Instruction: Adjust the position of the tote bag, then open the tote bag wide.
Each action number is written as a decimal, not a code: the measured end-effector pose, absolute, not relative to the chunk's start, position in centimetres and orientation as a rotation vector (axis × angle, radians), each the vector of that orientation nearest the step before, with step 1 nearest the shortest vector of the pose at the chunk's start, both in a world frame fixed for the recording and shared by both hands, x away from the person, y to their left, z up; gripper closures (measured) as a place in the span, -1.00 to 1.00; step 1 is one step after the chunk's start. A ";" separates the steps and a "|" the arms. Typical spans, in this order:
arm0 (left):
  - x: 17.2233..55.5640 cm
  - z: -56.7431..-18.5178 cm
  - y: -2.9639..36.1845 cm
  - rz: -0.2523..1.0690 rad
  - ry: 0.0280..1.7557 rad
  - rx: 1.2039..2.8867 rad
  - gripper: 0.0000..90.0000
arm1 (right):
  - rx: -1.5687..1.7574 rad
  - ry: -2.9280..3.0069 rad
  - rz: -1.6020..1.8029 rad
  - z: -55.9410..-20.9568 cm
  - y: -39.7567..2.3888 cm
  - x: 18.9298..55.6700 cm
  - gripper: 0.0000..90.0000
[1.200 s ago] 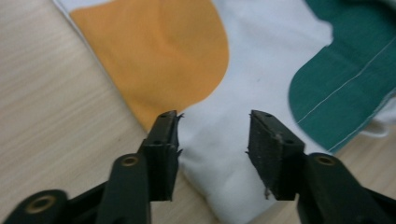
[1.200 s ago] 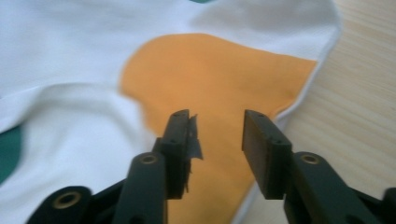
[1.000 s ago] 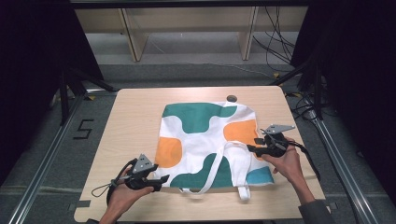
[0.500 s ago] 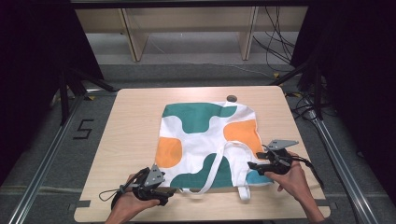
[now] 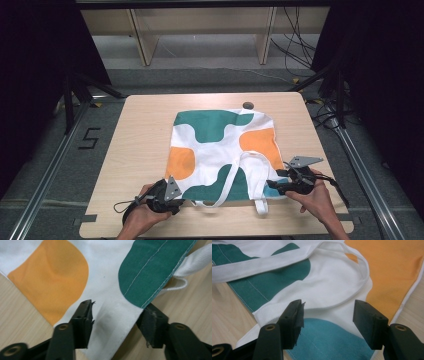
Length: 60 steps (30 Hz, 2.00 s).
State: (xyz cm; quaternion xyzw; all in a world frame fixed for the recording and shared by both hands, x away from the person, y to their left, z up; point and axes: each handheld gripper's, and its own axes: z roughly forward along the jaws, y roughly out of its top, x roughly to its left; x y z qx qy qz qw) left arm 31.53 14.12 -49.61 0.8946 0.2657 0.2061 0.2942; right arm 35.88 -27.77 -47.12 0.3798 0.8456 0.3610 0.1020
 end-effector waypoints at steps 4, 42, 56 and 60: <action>31.6 -48.8 13.9 0.548 0.659 2.363 0.45 | 1.146 2.479 1.098 -47.1 -27.6 35.8 -0.07; 36.2 -41.6 14.9 0.503 0.704 2.159 0.93 | 0.907 2.575 1.079 -46.5 -25.2 32.8 -0.33; 35.5 -41.9 15.5 0.463 0.720 2.122 0.94 | 0.775 2.470 1.092 -46.0 -25.6 34.0 0.95; 34.6 -41.7 15.8 0.480 0.716 2.124 0.94 | 0.769 2.461 1.099 -44.4 -25.6 33.7 0.96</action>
